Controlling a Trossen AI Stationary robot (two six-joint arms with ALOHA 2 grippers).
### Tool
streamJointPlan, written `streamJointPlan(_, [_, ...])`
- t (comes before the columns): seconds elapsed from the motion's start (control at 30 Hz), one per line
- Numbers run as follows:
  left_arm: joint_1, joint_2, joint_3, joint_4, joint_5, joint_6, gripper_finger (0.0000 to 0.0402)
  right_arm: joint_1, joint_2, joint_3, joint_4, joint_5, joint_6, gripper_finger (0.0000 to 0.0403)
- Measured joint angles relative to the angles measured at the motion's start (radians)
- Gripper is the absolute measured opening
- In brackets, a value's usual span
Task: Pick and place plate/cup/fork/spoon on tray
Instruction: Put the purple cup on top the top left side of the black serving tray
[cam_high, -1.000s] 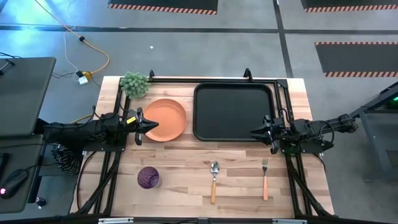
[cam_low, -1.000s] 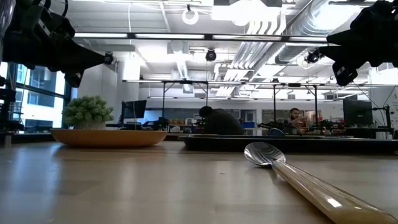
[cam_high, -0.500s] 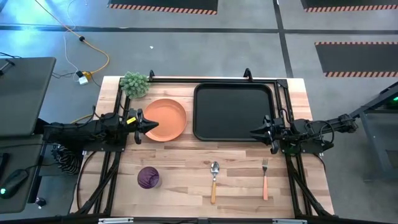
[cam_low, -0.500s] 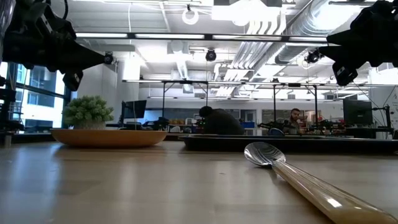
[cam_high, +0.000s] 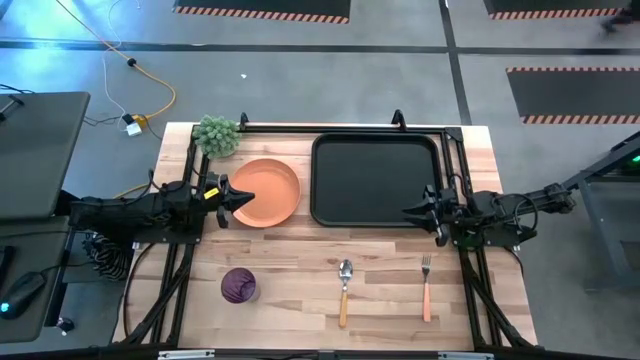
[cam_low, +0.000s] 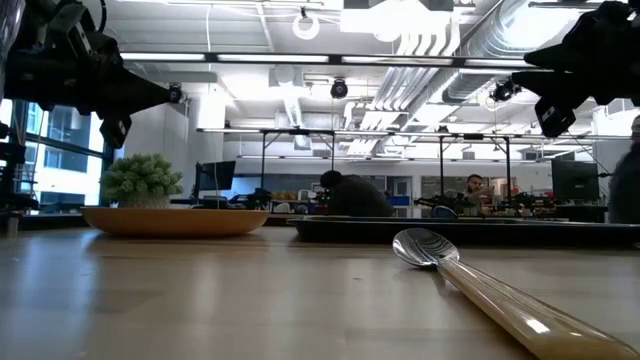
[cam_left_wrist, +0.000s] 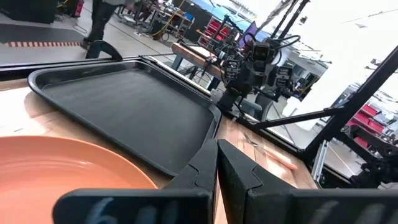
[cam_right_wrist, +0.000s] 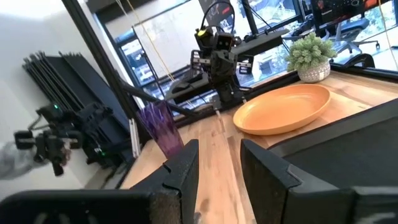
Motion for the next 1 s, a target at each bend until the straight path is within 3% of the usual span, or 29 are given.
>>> streamJointPlan(0.43, [0.001, 0.0, 0.0, 0.082, -0.001, -0.03, 0.0003, 0.0, 0.0, 0.0, 0.052, 0.013, 0.097, 0.011])
streamJointPlan(0.67, [0.001, 0.0, 0.0, 0.162, -0.053, -0.088, 0.0003, 0.0, 0.0, 0.0, 0.13, 0.276, 0.166, 0.011])
streamJointPlan(1.0, [0.001, 0.0, 0.0, 0.159, -0.163, -0.067, 0.0003, 0.0, 0.0, 0.0, 0.227, 0.411, 0.151, 0.011])
